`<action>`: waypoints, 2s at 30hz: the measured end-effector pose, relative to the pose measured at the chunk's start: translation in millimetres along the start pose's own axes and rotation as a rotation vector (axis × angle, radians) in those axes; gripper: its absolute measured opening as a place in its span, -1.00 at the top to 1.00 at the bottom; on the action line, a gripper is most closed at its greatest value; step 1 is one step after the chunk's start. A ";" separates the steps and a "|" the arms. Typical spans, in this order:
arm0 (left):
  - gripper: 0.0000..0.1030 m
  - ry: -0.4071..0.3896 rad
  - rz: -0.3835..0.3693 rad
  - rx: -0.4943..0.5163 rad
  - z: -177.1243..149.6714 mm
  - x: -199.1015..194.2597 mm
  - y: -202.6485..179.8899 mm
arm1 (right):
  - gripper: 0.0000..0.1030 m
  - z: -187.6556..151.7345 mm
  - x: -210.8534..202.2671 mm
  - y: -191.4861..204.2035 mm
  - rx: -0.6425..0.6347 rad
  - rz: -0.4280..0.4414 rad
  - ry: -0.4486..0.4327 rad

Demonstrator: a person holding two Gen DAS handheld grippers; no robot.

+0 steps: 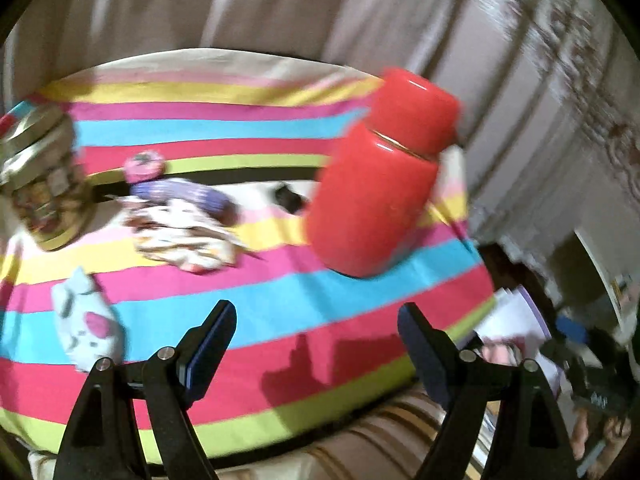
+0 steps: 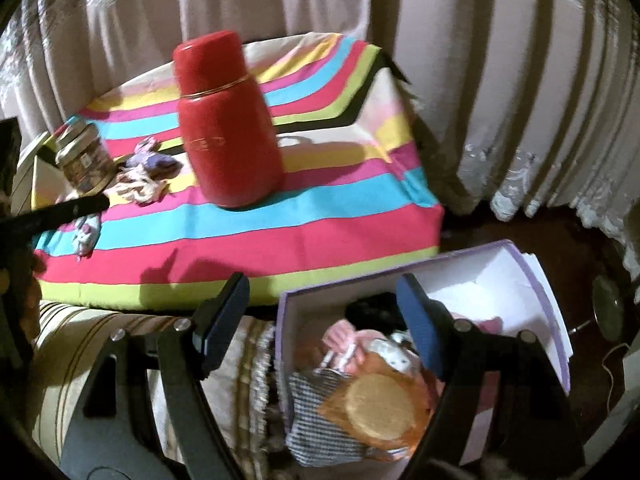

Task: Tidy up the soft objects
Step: 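Move both open tools back over the cushion, then grasp the white pig plush with the left tool while the right tool grasps the purple knit glove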

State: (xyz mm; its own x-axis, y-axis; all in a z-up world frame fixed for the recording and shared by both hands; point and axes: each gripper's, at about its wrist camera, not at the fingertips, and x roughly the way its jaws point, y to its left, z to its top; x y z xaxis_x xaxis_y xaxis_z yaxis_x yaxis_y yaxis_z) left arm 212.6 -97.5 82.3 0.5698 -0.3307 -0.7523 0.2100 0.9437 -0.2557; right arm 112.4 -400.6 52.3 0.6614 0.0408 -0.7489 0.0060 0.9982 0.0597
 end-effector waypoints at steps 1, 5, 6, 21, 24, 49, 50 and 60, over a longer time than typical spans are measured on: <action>-0.63 -0.005 0.014 -0.020 2.9 -0.2 8.9 | -0.53 1.3 1.2 5.3 -0.013 0.005 0.001; -0.63 -0.031 0.089 -0.126 12.6 -5.9 53.9 | -0.53 9.8 9.1 29.2 -0.057 0.038 0.006; -0.63 -0.043 0.124 -0.158 13.7 -7.9 68.9 | -0.53 12.1 11.4 35.3 -0.069 0.047 0.008; -0.63 -0.037 0.309 -0.516 -12.2 12.3 205.6 | -0.53 47.1 49.9 133.5 -0.255 0.160 0.020; -0.63 -0.029 0.323 -0.564 -20.5 18.8 221.4 | -0.53 55.6 59.6 151.6 -0.279 0.181 0.021; -0.57 0.156 0.488 -0.325 -27.1 82.7 179.0 | -0.53 140.1 173.8 263.3 -0.313 0.238 0.070; -0.48 0.152 0.488 -0.317 -26.7 82.7 177.1 | -0.53 142.9 179.1 266.9 -0.322 0.234 0.075; 0.05 0.101 0.432 -0.301 -27.0 74.9 177.1 | -0.53 165.4 240.7 301.3 -0.350 0.255 0.162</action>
State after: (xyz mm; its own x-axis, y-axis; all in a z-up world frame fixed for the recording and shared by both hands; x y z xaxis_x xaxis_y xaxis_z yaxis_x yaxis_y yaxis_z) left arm 271.0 45.2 -35.8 0.4716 0.0775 -0.8784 -0.2725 0.9602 -0.0616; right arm 397.4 -97.3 -0.8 0.4833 0.2656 -0.8342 -0.4134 0.9092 0.0500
